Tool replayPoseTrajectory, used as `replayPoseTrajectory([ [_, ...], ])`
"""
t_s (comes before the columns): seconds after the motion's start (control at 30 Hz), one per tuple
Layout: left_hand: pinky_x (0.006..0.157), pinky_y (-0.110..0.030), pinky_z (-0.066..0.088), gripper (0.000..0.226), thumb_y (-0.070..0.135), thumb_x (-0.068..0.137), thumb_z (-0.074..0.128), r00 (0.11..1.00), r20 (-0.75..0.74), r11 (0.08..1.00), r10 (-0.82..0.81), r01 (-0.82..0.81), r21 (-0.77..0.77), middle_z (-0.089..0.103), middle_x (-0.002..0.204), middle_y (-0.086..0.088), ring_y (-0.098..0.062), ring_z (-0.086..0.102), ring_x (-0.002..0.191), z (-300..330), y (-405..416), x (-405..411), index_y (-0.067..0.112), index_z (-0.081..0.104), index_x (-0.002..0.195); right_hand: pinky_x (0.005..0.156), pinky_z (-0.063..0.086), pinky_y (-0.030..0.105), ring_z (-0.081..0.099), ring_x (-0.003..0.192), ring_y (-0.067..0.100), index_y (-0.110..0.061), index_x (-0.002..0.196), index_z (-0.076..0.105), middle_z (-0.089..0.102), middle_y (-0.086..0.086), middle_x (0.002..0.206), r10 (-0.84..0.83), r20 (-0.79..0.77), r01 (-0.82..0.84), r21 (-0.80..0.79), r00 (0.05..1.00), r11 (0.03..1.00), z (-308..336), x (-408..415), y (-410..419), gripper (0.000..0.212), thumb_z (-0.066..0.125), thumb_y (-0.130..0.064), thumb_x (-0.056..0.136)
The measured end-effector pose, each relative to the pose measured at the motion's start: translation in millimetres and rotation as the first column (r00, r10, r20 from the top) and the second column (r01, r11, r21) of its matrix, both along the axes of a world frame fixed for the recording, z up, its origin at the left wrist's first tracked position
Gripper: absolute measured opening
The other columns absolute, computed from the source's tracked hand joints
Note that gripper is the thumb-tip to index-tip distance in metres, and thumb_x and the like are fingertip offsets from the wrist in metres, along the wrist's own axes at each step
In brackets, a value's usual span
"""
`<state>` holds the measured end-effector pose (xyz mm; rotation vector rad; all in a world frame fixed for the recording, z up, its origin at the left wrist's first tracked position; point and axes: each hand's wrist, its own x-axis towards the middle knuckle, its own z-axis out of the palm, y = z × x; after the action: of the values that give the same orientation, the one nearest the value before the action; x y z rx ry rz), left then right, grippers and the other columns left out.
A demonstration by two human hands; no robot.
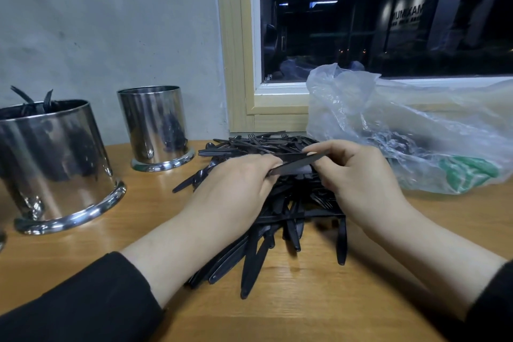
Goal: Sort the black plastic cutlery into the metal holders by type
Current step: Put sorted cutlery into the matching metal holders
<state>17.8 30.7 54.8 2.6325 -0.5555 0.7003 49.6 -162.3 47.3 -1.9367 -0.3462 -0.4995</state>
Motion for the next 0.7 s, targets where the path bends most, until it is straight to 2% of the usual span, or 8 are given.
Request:
replayPoseTrajectory([
  [0.1, 0.06, -0.023, 0.031, 0.025, 0.037, 0.109, 0.042, 0.999, -0.046, 1.0, -0.009, 0.008, -0.015, 0.051, 0.072, 0.013, -0.008, 0.052, 0.072, -1, -1, 0, 0.035, 0.048, 0.084, 0.053, 0.038, 0.012, 0.052, 0.048, -0.001, -0.022, 0.086, 0.074, 0.066, -0.014, 0.059, -0.042, -0.011, 0.043, 0.07, 0.999, 0.997, 1, 1, 0, 0.012, 0.066, -0.019, 0.096],
  [0.2, 0.054, -0.022, 0.03, 0.04, 0.044, 0.107, 0.041, 0.996, -0.085, 0.999, 0.02, -0.024, -0.046, 0.049, 0.063, 0.008, -0.007, 0.05, 0.061, -3, 2, 2, 0.033, 0.038, 0.069, 0.061, 0.051, 0.016, 0.062, 0.061, 0.004, -0.012, 0.093, 0.074, 0.073, -0.003, 0.072, -0.056, -0.069, 0.074, 0.313, 0.996, 0.947, 6, 3, -5, 0.011, 0.064, -0.01, 0.097],
  [0.33, 0.053, -0.024, 0.03, 0.044, 0.049, 0.103, 0.047, 0.99, -0.135, 0.984, 0.039, -0.061, -0.166, 0.048, 0.057, 0.006, -0.008, 0.046, 0.055, -4, 4, 4, 0.024, 0.044, 0.067, 0.066, 0.058, 0.022, 0.067, 0.067, 0.013, -0.004, 0.088, 0.069, 0.072, 0.008, 0.077, 0.02, -0.141, 0.06, 0.539, 0.99, 0.84, 8, 4, -11, 0.012, 0.061, -0.002, 0.096],
  [0.43, 0.052, -0.022, 0.032, 0.046, 0.052, 0.101, 0.051, 0.986, -0.164, 0.96, 0.028, -0.072, -0.271, 0.044, 0.054, 0.01, -0.006, 0.043, 0.052, -4, 5, 5, 0.021, 0.045, 0.067, 0.068, 0.059, 0.023, 0.068, 0.067, 0.014, -0.003, 0.084, 0.066, 0.072, 0.01, 0.075, 0.078, -0.182, 0.049, 0.606, 0.98, 0.794, 10, -1, -8, 0.013, 0.059, 0.001, 0.094],
  [0.5, 0.049, -0.022, 0.027, 0.046, 0.052, 0.099, 0.055, 0.968, -0.248, 0.883, -0.038, -0.083, -0.462, 0.038, 0.053, 0.013, -0.006, 0.035, 0.047, -4, 5, 6, 0.021, 0.041, 0.068, 0.07, 0.059, 0.024, 0.069, 0.069, 0.015, -0.003, 0.084, 0.065, 0.074, 0.009, 0.075, 0.103, -0.195, 0.042, 0.624, 0.975, 0.78, 12, -5, -6, 0.012, 0.06, 0.0, 0.094],
  [0.57, 0.044, -0.025, 0.024, 0.04, 0.05, 0.098, 0.059, 0.921, -0.346, 0.709, -0.18, -0.122, -0.694, 0.034, 0.055, 0.009, -0.01, 0.028, 0.044, -2, 4, 4, 0.023, 0.041, 0.074, 0.07, 0.06, 0.023, 0.071, 0.071, 0.016, -0.003, 0.085, 0.065, 0.076, 0.011, 0.078, 0.128, -0.199, 0.034, 0.651, 0.972, 0.758, 13, -7, -3, 0.011, 0.06, -0.001, 0.094],
  [0.63, 0.042, -0.023, 0.018, 0.04, 0.047, 0.097, 0.063, 0.884, -0.368, 0.56, -0.288, -0.156, -0.813, 0.03, 0.059, 0.003, -0.013, 0.022, 0.046, 0, 3, 2, 0.022, 0.04, 0.077, 0.069, 0.06, 0.022, 0.071, 0.07, 0.016, -0.002, 0.086, 0.065, 0.076, 0.012, 0.08, 0.153, -0.201, 0.025, 0.679, 0.968, 0.734, 14, -9, -1, 0.009, 0.061, -0.001, 0.094],
  [0.7, 0.042, -0.023, 0.016, 0.047, 0.045, 0.098, 0.063, 0.879, -0.343, 0.465, -0.331, -0.164, -0.87, 0.029, 0.06, -0.001, -0.015, 0.02, 0.049, 0, 4, 2, 0.021, 0.037, 0.068, 0.07, 0.06, 0.021, 0.07, 0.069, 0.015, -0.001, 0.088, 0.065, 0.076, 0.012, 0.079, 0.18, -0.203, 0.015, 0.701, 0.962, 0.713, 15, -12, 2, 0.007, 0.061, 0.0, 0.094],
])
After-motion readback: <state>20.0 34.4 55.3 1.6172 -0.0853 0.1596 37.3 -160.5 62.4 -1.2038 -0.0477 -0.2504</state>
